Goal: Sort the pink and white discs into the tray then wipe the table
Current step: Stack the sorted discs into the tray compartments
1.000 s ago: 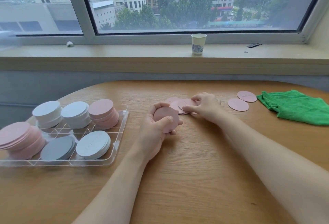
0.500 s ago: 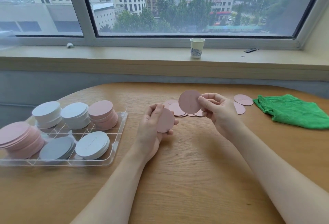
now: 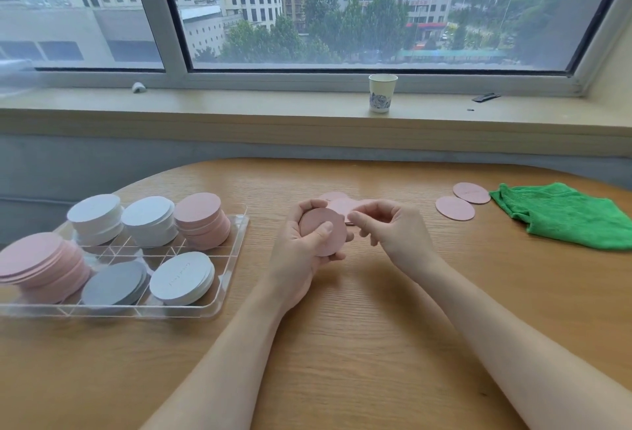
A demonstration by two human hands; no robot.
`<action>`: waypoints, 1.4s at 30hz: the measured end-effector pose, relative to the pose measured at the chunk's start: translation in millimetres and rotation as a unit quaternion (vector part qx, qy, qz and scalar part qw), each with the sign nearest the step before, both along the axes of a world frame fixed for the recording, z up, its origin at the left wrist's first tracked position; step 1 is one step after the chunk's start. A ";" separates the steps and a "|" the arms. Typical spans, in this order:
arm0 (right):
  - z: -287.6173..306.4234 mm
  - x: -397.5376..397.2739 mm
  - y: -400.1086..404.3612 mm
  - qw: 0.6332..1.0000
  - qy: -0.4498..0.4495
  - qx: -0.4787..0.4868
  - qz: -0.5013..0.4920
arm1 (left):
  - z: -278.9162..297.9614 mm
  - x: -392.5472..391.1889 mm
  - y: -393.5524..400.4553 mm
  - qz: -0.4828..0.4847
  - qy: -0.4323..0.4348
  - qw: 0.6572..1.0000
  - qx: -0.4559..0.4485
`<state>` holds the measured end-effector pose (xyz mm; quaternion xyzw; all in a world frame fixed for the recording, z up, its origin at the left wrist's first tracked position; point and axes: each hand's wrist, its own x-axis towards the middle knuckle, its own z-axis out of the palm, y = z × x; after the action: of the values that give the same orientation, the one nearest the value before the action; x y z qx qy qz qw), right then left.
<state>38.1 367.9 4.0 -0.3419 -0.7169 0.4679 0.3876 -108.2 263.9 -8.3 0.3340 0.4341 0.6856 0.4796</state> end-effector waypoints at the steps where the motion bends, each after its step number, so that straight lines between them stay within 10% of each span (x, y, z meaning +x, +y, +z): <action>1: 0.1 -0.7 6.1 0.999 -0.022 0.021 -0.025 | 0.9 -1.5 0.3 0.005 -0.005 1.000 0.000; 12: -13.7 -32.4 68.8 0.904 -0.401 0.141 -0.040 | 1.1 -8.9 -2.0 -0.016 -0.023 1.000 -0.002; 22: -6.5 -19.5 52.3 0.992 -0.100 0.029 -0.069 | 0.7 -9.2 -1.8 -0.006 -0.028 1.000 0.002; 30: 14.6 22.7 10.9 0.972 0.188 -0.143 0.009 | 2.9 -6.3 -1.4 0.029 -0.029 0.999 -0.005; 42: -5.7 -10.1 -26.6 0.993 0.108 -0.035 0.013 | 1.5 -2.4 -2.4 -0.009 -0.037 0.999 -0.003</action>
<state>28.0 341.2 -1.7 -0.2932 -0.6583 0.5322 0.4443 -110.5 261.5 -6.8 0.3106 0.4156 0.6918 0.5021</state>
